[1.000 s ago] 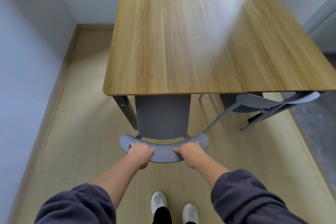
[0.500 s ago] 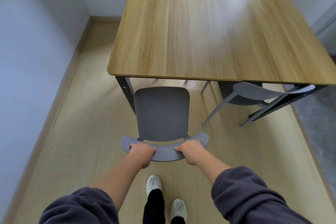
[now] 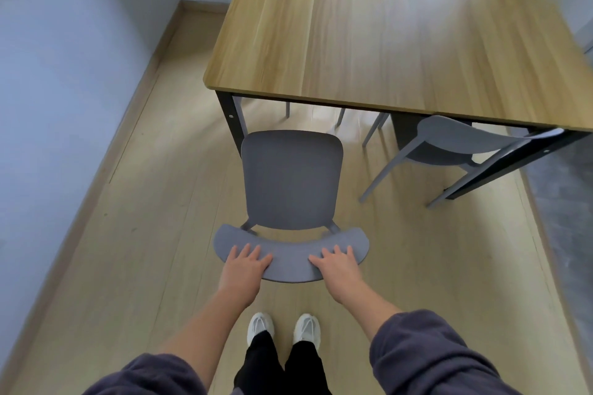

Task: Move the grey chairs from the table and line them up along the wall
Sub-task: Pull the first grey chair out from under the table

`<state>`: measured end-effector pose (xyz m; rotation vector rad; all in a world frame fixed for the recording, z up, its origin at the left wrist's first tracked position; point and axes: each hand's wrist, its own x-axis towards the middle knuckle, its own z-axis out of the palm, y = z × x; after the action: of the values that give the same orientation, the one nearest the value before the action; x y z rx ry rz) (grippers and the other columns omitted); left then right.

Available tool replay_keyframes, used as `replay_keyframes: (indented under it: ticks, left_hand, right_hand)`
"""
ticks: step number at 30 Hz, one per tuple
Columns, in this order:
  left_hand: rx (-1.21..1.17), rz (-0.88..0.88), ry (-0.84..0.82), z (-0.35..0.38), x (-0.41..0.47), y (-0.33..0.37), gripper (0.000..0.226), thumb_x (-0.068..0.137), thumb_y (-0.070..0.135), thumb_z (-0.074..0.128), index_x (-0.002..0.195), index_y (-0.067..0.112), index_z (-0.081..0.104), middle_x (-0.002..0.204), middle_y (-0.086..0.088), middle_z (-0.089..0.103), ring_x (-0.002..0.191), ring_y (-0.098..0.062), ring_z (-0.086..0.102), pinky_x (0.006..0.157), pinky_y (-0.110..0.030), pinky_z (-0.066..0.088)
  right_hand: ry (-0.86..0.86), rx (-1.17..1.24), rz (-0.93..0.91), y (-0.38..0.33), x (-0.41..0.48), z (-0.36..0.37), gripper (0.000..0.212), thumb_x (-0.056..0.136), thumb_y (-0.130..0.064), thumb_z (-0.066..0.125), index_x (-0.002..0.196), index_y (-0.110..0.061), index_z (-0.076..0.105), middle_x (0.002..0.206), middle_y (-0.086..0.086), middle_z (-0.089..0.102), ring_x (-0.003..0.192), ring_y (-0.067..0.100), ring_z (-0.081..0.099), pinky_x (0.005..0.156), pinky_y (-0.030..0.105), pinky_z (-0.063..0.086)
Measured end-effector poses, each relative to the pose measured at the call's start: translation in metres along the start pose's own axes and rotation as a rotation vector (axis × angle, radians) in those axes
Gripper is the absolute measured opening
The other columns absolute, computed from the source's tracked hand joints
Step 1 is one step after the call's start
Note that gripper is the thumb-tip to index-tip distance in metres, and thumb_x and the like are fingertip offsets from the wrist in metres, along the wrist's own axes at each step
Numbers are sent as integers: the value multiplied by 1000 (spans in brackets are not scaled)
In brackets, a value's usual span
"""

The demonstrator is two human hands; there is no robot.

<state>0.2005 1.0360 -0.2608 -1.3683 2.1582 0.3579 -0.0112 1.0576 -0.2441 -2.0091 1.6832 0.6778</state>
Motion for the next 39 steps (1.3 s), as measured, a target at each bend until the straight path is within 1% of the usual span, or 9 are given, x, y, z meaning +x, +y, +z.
replay_keyframes:
  ticks: [8, 10, 13, 18, 23, 26, 31, 35, 39]
  left_hand:
    - [22, 32, 2, 16, -25, 3, 68, 91, 8, 50, 149, 26, 20, 158, -9, 23, 146, -33, 18, 118, -49, 11]
    - [46, 50, -7, 18, -31, 1, 66, 91, 9, 50, 148, 26, 22, 156, -10, 26, 144, -34, 21, 117, -49, 14]
    - [51, 72, 11, 23, -44, 0, 62, 90, 9, 50, 145, 26, 27, 148, -9, 38, 138, -33, 31, 114, -49, 19]
    - [38, 106, 7, 36, -73, 4, 57, 88, 8, 48, 140, 25, 34, 132, -7, 49, 125, -31, 41, 110, -48, 26]
    - [57, 125, -4, 51, -97, 8, 59, 88, 7, 49, 142, 24, 32, 135, -9, 47, 127, -33, 40, 110, -50, 26]
    - [66, 121, -15, 60, -111, 10, 60, 87, 7, 50, 141, 24, 32, 134, -8, 48, 126, -32, 41, 109, -49, 27]
    - [61, 114, -17, 65, -123, 13, 59, 88, 7, 50, 141, 26, 32, 134, -6, 48, 127, -30, 41, 111, -48, 26]
    - [33, 90, -17, 68, -132, 18, 58, 90, 6, 46, 142, 27, 33, 134, -5, 50, 129, -29, 41, 113, -49, 24]
    - [19, 62, -13, 79, -147, 29, 60, 89, 5, 45, 143, 28, 33, 135, -4, 50, 130, -28, 41, 113, -49, 24]
  right_hand:
    - [-26, -14, 26, -19, -23, 16, 63, 88, 0, 51, 143, -27, 33, 136, 10, 48, 134, 37, 36, 113, 55, 18]
    - [-36, -20, 24, -24, -29, 19, 62, 88, -1, 53, 141, -27, 35, 133, 9, 50, 131, 35, 40, 111, 54, 22]
    - [-21, -20, 26, -32, -41, 25, 57, 86, 0, 52, 136, -27, 41, 124, 7, 55, 121, 32, 47, 107, 53, 28]
    - [-36, -26, 25, -46, -67, 39, 52, 87, -1, 49, 132, -26, 44, 119, 6, 58, 115, 30, 51, 104, 51, 31]
    - [-33, -30, 32, -60, -89, 56, 52, 89, -1, 45, 135, -25, 43, 122, 7, 57, 118, 31, 49, 105, 50, 30]
    - [-26, -23, 32, -68, -100, 68, 54, 88, 1, 48, 135, -26, 44, 122, 6, 57, 117, 30, 50, 105, 51, 31]
    - [-12, -14, 18, -72, -111, 74, 52, 86, 2, 50, 130, -26, 47, 115, 5, 60, 111, 30, 54, 99, 48, 34]
    - [26, -16, -7, -72, -121, 76, 48, 85, 3, 46, 124, -24, 51, 102, 4, 59, 105, 30, 57, 91, 43, 37]
    - [45, -24, -33, -73, -133, 88, 45, 84, 3, 49, 121, -23, 53, 102, 5, 61, 104, 30, 58, 91, 44, 38]
